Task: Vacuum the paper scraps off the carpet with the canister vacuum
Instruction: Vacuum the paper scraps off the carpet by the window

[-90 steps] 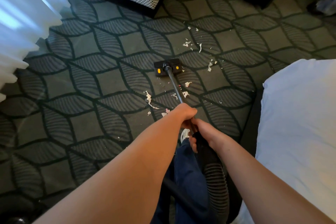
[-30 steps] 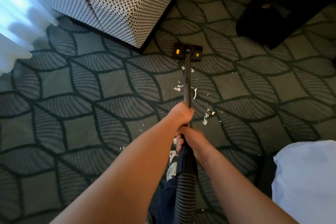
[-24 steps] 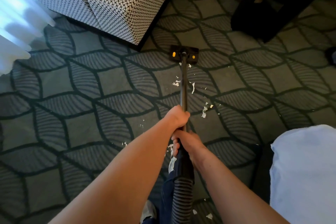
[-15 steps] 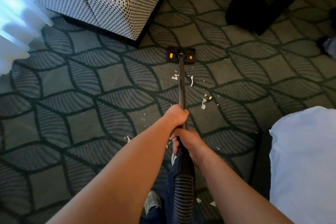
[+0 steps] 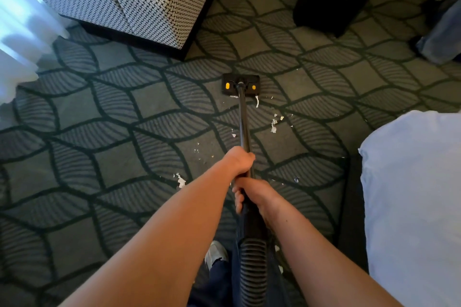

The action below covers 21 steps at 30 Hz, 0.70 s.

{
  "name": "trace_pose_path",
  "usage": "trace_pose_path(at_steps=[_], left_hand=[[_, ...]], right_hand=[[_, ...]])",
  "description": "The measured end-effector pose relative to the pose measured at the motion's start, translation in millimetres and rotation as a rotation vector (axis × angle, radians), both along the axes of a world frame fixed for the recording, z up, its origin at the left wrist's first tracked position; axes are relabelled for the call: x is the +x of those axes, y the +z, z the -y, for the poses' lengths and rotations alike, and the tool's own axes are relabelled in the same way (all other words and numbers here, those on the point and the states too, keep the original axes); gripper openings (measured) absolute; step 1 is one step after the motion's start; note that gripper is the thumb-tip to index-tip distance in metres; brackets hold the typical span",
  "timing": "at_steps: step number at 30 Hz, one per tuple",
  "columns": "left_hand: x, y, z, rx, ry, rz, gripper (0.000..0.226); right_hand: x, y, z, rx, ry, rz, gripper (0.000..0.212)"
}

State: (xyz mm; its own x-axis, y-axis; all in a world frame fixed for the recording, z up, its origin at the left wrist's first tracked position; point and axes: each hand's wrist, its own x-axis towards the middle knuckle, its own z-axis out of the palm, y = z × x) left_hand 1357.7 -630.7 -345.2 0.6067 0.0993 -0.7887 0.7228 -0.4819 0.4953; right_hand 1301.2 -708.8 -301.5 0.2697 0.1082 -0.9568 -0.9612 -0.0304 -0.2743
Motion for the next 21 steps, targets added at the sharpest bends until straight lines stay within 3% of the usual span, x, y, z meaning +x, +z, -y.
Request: trace_pose_path(at_steps=[21], left_hand=[[-129.6, -13.2, 36.8, 0.023, -0.003, -0.022, 0.043]], right_hand=[[-129.4, 1.4, 42.0, 0.004, 0.104, -0.037, 0.016]])
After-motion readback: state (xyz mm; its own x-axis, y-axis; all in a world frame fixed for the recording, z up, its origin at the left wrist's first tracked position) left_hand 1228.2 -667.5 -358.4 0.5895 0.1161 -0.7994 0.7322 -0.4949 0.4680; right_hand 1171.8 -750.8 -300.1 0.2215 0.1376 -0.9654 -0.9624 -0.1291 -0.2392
